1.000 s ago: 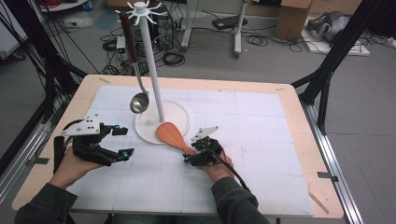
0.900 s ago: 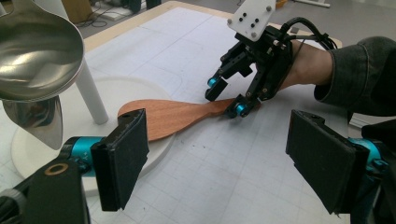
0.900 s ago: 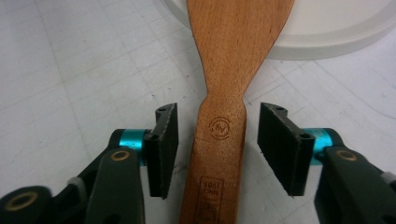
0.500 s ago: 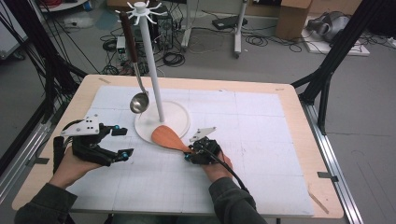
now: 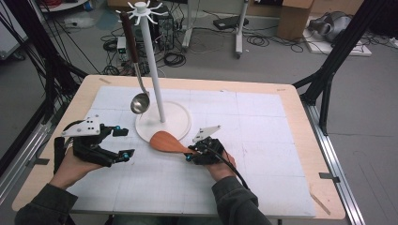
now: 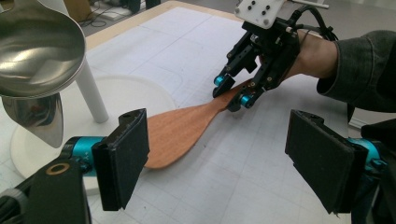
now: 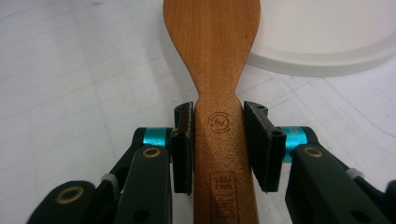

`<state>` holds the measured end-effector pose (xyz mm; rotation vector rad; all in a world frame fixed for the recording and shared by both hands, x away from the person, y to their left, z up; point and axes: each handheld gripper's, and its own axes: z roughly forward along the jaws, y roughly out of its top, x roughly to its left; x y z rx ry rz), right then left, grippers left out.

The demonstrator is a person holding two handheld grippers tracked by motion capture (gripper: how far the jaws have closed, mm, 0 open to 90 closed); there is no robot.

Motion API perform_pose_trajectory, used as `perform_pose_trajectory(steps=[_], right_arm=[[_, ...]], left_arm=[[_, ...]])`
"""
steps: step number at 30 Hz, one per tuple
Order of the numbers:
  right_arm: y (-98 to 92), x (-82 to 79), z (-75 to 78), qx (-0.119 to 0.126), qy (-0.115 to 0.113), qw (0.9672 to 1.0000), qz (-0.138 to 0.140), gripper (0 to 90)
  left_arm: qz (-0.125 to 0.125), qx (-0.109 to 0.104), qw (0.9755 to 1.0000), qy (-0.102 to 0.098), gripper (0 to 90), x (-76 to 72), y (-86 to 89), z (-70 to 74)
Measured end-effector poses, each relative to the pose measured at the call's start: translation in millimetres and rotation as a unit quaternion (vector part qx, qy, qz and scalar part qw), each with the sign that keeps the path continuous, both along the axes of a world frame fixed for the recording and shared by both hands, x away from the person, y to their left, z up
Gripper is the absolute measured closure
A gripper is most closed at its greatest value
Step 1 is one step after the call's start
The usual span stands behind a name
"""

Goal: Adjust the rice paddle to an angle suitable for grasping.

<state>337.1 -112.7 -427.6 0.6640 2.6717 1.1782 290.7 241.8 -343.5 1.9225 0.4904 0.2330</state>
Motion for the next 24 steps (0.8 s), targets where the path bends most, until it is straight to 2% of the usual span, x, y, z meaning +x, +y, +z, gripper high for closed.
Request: perform_pose_trajectory(steps=[7,12,17,20,24], right_arm=[[3.1,-7.4,6.3,0.018,0.006,0.9981,0.058,65.5],[10.2,-13.6,4.2,0.022,0.022,0.9934,0.111,65.4],[18.5,-18.1,-1.0,0.020,0.036,0.9862,0.161,65.2],[21.6,-18.3,-5.5,0.008,0.039,0.9852,0.167,65.1],[21.6,-16.4,-9.4,-0.006,0.040,0.9863,0.160,64.9]], left_arm=[[-0.002,-0.001,1.0000,0.000,22.3,0.0,-0.7,-0.1],[-0.004,0.000,1.0000,0.000,22.3,-0.4,-1.5,-0.3],[-0.012,0.003,0.9999,0.000,22.5,-1.0,-4.0,-1.1],[-0.017,0.008,0.9998,-0.001,22.5,-0.8,-6.0,-1.9],[-0.021,0.012,0.9997,0.000,22.7,-0.7,-9.3,-3.6]])
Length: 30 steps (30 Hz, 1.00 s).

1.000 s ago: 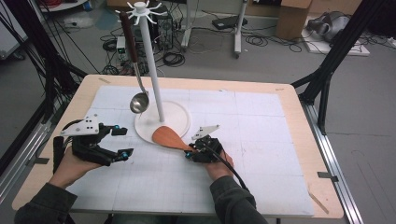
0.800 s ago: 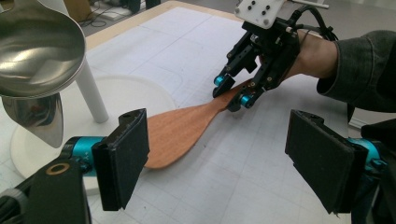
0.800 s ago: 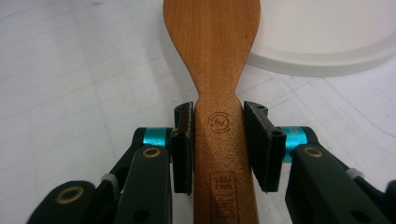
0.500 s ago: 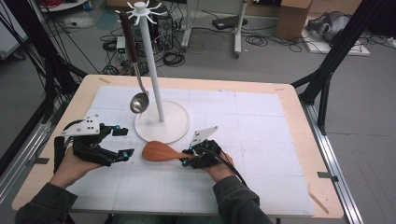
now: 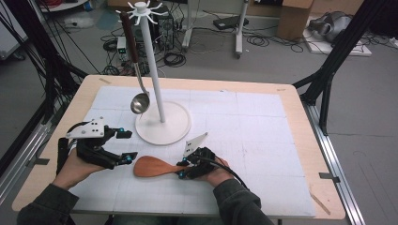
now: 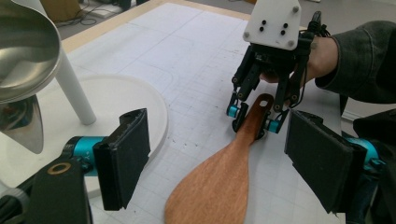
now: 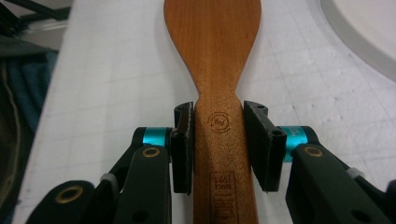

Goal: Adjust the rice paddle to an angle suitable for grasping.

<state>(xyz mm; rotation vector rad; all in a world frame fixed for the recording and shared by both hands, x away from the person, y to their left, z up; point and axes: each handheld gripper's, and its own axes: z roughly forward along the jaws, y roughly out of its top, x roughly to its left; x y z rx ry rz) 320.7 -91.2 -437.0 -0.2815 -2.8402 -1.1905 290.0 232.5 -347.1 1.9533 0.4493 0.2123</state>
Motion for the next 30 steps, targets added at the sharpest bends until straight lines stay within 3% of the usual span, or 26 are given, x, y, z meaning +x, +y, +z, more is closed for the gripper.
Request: perform_pose_trajectory(steps=[5,14,20,23,26,30], right_arm=[[-1.6,0.6,-2.8,-0.006,0.010,0.9999,-0.004,64.6],[-15.2,-6.9,0.5,-0.027,-0.015,0.9995,-0.006,59.8],[-20.4,-8.2,0.4,-0.034,-0.028,0.9990,0.002,65.1],[-20.6,-7.9,1.2,-0.031,-0.028,0.9991,0.003,65.3],[-22.4,-7.1,5.4,-0.010,-0.030,0.9995,0.002,65.3],[-23.5,-7.5,13.0,0.001,-0.030,0.9995,0.000,65.3]], left_arm=[[-0.005,0.007,1.0000,0.001,22.8,-0.3,-3.4,-1.7],[-0.011,0.009,0.9999,0.003,22.9,-0.4,-7.8,-3.8],[-0.020,0.017,0.9996,0.005,23.3,0.8,-12.3,-6.9],[-0.029,0.025,0.9992,0.006,25.3,2.2,-17.4,-11.1],[-0.036,0.029,0.9988,0.012,27.0,4.1,-24.4,-17.5],[-0.048,0.045,0.9976,0.023,27.5,7.8,-35.0,-26.8]])
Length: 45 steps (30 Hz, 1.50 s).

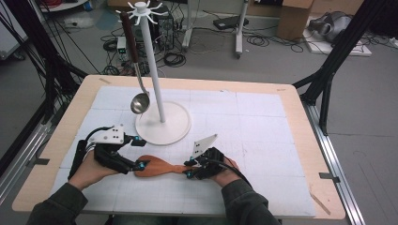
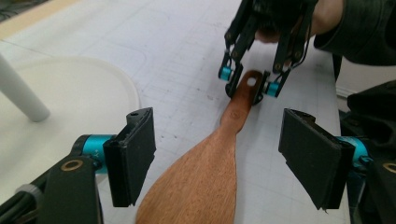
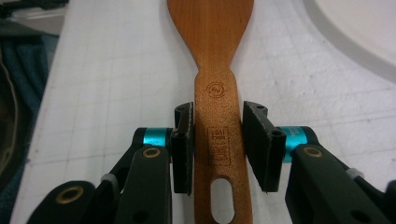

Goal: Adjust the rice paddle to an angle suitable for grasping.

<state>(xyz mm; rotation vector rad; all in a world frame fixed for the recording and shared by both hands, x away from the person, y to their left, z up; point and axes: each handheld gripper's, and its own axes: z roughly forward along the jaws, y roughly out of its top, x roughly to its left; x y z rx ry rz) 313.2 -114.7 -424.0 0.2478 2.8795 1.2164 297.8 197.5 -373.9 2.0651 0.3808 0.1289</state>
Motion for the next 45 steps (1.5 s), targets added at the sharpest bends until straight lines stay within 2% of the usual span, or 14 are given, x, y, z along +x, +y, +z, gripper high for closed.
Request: perform_pose_trajectory(steps=[8,13,18,22,25,30,33,37,41,45], right_arm=[[3.4,-1.8,14.5,0.017,-0.008,0.9998,0.005,65.3],[6.8,-2.6,26.1,0.030,-0.020,0.9993,0.009,65.3],[11.9,-5.0,34.8,0.035,-0.026,0.9989,0.020,65.3],[15.5,-7.0,38.8,0.037,-0.029,0.9985,0.029,65.4],[16.9,-7.8,41.1,0.040,-0.027,0.9982,0.036,65.4],[18.8,-8.9,44.9,0.048,-0.025,0.9977,0.040,65.5],[19.0,-8.5,46.1,0.053,-0.019,0.9976,0.042,65.6],[18.5,-7.3,45.9,0.062,-0.005,0.9973,0.038,64.6],[16.0,-6.3,46.2,0.068,0.002,0.9974,0.021,59.5],[8.4,-3.8,45.6,0.083,0.019,0.9962,-0.014,49.6]], left_arm=[[-0.027,0.009,0.9995,0.013,28.9,4.1,-23.8,-12.6],[-0.048,0.029,0.9980,0.028,30.5,7.4,-37.1,-21.7],[-0.057,0.030,0.9974,0.034,32.2,10.1,-46.3,-27.4],[-0.070,0.040,0.9959,0.042,33.5,11.9,-52.9,-32.3],[-0.082,0.040,0.9948,0.046,37.8,11.8,-56.1,-34.5],[-0.105,0.042,0.9922,0.052,53.5,10.9,-58.0,-35.3],[-0.110,0.045,0.9918,0.047,60.4,10.0,-57.8,-34.2],[-0.115,0.043,0.9914,0.045,62.5,8.8,-57.2,-32.6],[-0.114,0.039,0.9917,0.045,64.6,8.4,-55.8,-31.0],[-0.105,0.027,0.9932,0.042,64.8,8.9,-50.9,-26.5]])
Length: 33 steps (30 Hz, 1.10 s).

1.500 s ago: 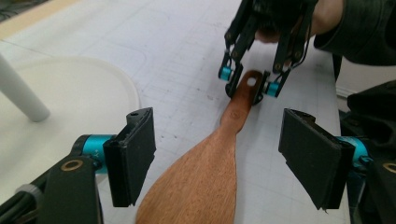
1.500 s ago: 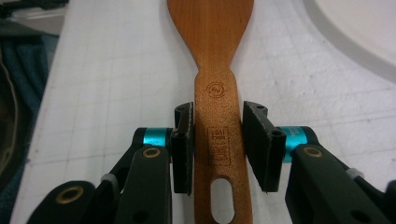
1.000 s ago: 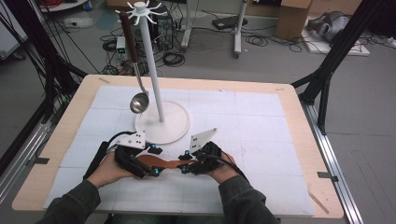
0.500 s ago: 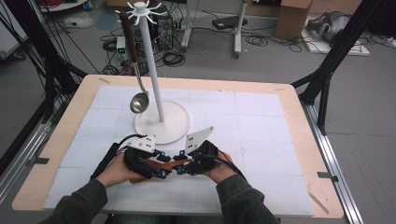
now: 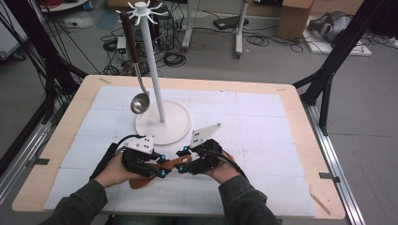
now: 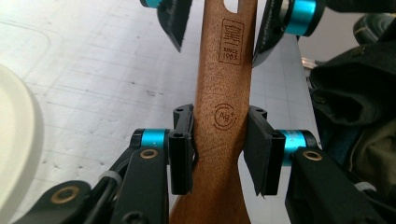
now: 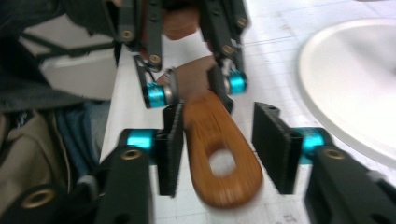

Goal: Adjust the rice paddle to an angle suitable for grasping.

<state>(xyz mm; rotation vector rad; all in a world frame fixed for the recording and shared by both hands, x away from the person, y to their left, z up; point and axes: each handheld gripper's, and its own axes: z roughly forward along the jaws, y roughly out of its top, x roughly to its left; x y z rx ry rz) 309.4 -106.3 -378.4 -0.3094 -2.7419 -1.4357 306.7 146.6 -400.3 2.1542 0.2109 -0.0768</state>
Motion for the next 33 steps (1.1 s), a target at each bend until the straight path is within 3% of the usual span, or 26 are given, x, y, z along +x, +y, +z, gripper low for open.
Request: perform_pose_trajectory(steps=[5,13,19,26,33], right_arm=[[-6.0,1.0,0.5,0.022,0.021,0.9993,-0.022,46.9],[-6.6,0.8,4.2,0.055,0.040,0.9973,-0.027,64.0],[-9.2,2.6,5.4,0.063,0.053,0.9965,-0.014,72.6],[-9.1,1.7,9.4,0.087,0.051,0.9948,-0.010,76.4],[-9.6,2.3,11.9,0.119,0.055,0.9913,-0.010,73.7]], left_arm=[[0.008,-0.013,0.9999,-0.003,65.0,0.4,1.2,2.9],[0.027,-0.034,0.9991,-0.003,65.1,1.3,1.9,6.0],[0.015,-0.038,0.9991,0.007,64.0,-0.2,5.1,9.4],[0.011,-0.062,0.9980,-0.001,77.6,-1.9,11.0,19.0],[0.004,-0.064,0.9979,-0.007,81.0,-3.1,10.8,25.7]])
